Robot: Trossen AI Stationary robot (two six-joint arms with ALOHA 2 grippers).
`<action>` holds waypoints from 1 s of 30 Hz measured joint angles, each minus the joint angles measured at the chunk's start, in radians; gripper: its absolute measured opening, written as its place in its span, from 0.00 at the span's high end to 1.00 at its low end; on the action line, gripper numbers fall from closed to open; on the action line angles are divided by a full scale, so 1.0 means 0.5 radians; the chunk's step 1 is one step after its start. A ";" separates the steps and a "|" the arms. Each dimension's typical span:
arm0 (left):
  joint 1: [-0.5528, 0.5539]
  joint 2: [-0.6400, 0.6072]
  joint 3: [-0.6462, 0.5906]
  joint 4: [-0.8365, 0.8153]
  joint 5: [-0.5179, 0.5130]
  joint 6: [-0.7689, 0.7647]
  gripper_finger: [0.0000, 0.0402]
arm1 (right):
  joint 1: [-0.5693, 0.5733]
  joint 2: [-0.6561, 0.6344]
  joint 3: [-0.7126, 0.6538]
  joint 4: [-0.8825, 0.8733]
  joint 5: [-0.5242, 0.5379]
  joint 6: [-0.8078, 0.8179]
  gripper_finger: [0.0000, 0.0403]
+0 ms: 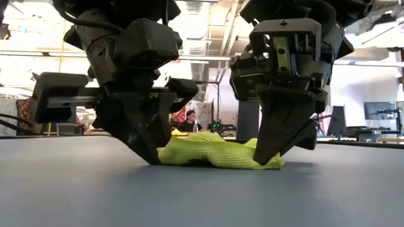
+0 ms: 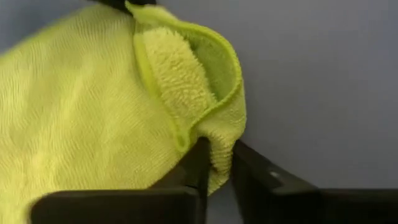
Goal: Roll towel
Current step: Roll the green microfiber towel
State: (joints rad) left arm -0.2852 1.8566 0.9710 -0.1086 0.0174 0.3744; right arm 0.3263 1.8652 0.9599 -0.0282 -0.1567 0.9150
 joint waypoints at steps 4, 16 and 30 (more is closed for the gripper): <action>0.043 -0.002 0.031 -0.141 0.104 -0.239 0.99 | 0.001 -0.001 0.003 -0.021 -0.003 0.179 0.94; 0.286 0.005 0.024 -0.214 1.095 -0.877 1.00 | 0.037 0.003 0.002 -0.019 -0.037 0.576 0.94; 0.320 0.005 0.016 -0.284 1.365 -0.931 0.95 | -0.024 -0.003 -0.001 -0.047 -0.074 0.592 0.94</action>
State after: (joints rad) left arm -0.1251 1.8591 0.9789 -0.2505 0.6999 -0.0913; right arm 0.3141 1.8637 0.9596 -0.0516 -0.1936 1.2108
